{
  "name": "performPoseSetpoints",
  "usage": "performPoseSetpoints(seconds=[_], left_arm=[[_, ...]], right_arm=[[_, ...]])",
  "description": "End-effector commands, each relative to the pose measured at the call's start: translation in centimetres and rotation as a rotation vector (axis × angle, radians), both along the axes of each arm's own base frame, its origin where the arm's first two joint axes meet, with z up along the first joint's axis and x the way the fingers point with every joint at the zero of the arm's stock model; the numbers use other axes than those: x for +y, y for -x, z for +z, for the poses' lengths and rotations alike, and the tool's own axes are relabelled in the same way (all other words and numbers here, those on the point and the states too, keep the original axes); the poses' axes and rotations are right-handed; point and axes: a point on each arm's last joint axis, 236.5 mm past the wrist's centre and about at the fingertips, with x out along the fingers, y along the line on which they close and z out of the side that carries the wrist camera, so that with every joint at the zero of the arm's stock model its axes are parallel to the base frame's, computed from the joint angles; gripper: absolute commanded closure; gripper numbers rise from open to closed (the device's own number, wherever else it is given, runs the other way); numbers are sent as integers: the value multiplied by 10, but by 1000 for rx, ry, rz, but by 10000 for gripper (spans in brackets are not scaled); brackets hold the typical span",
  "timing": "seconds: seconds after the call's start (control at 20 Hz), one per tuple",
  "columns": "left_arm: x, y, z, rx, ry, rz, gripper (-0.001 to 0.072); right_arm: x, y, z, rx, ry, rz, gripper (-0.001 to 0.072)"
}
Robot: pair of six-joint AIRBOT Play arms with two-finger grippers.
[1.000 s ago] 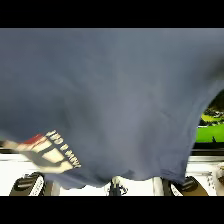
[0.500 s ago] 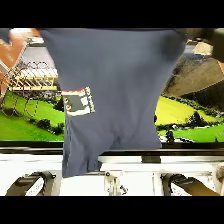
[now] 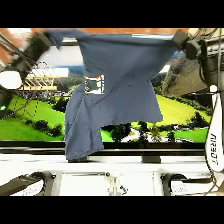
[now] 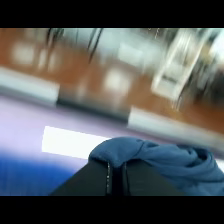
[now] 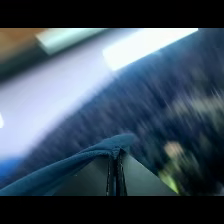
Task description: Fold the shirts.
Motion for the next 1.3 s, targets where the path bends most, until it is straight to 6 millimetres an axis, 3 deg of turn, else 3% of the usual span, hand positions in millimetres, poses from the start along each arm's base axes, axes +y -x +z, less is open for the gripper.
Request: performPoseSetpoints(seconds=[0.0, 0.05, 0.1, 0.15, 0.2, 0.35, 0.45, 0.5, 0.65, 0.7, 0.75, 0.8, 0.9, 0.95, 1.25], left_arm=[[-41, 8, -108, 325, -61, -171, 666], [-46, 14, -119, 371, -68, -200, 648], [-47, 20, -125, 408, -74, -221, 488], [-46, 27, -128, 441, -77, -239, 159], [-41, 37, -130, 491, -78, -262, -11], [7, 87, -151, 778, -129, -326, 9], [55, 143, -178, 1052, -150, -338, 262], [72, 167, -189, 1159, -136, -340, 304], [90, 213, -226, 1330, -35, -328, 299], [88, 223, -242, 1361, -15, -330, 181], [86, 230, -260, 1382, -1, -324, 53], [83, 234, -275, 1386, 24, -311, 41], [74, 232, -298, 1353, 76, -295, 91], [72, 229, -306, 1333, 97, -281, 198], [63, 219, -331, 1316, 132, -275, 200]], right_arm=[[4, 18, -82, 283, -8, 28, 656], [10, 22, -92, 322, -20, 55, 615], [17, 25, -97, 345, -34, 83, 337], [24, 27, -96, 355, -36, 118, 123], [24, 34, -93, 375, -15, 152, 123], [-10, 75, -84, 517, 121, 227, 123], [-44, 118, -94, 699, 169, 291, 125], [-55, 141, -103, 790, 123, 300, 125], [-56, 180, -129, 895, -113, 334, 125], [-52, 185, -136, 897, -190, 345, 125], [-48, 188, -143, 901, -243, 350, 125], [-45, 192, -149, 910, -276, 354, 125], [-43, 198, -161, 935, -288, 355, 125], [-41, 197, -165, 933, -290, 355, 124], [-23, 185, -175, 905, -256, 389, 125]])
